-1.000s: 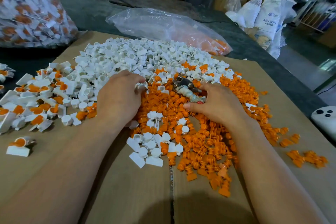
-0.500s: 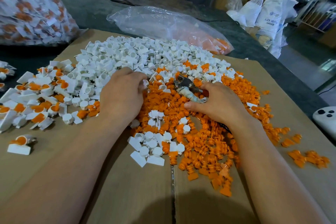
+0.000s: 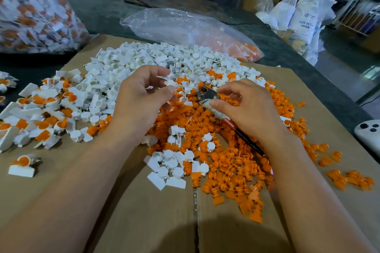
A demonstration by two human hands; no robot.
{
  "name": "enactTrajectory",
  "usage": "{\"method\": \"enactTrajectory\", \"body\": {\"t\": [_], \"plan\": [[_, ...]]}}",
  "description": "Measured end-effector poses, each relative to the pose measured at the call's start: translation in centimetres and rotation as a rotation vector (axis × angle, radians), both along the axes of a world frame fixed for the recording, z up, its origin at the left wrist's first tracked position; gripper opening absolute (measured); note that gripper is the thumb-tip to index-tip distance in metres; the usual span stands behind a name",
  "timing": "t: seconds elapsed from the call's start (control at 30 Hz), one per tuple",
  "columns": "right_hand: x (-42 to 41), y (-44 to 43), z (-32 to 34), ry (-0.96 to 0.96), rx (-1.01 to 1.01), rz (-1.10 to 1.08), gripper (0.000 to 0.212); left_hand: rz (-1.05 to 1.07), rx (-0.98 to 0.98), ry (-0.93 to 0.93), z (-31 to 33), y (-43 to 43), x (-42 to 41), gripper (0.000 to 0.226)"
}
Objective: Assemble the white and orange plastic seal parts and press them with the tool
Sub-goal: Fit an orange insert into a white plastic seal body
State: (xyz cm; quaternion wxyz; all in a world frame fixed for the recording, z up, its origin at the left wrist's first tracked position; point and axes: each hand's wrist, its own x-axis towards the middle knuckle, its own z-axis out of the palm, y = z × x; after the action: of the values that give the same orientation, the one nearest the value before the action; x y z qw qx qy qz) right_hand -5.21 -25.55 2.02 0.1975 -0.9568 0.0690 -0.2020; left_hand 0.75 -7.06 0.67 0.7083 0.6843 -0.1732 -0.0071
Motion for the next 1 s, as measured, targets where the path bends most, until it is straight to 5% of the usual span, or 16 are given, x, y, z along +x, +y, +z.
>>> {"method": "enactTrajectory", "body": {"t": [0.1,0.33,0.8,1.0], "plan": [[-0.4,1.3,0.2,0.120,0.021,0.206,0.021,-0.041,-0.005,0.021,0.1,-0.1,-0.2,0.036],[-0.4,1.9,-0.1,0.384,-0.123,0.356,0.027,-0.124,-0.036,0.055,0.4,-0.2,-0.7,0.037],[-0.4,2.1,-0.5,0.357,-0.191,0.358,0.007,-0.197,-0.036,0.036,0.4,-0.4,-1.1,0.035],[-0.4,2.2,-0.5,0.405,-0.190,0.380,0.032,-0.216,-0.041,0.050,0.3,-0.5,-1.2,0.033]]}}
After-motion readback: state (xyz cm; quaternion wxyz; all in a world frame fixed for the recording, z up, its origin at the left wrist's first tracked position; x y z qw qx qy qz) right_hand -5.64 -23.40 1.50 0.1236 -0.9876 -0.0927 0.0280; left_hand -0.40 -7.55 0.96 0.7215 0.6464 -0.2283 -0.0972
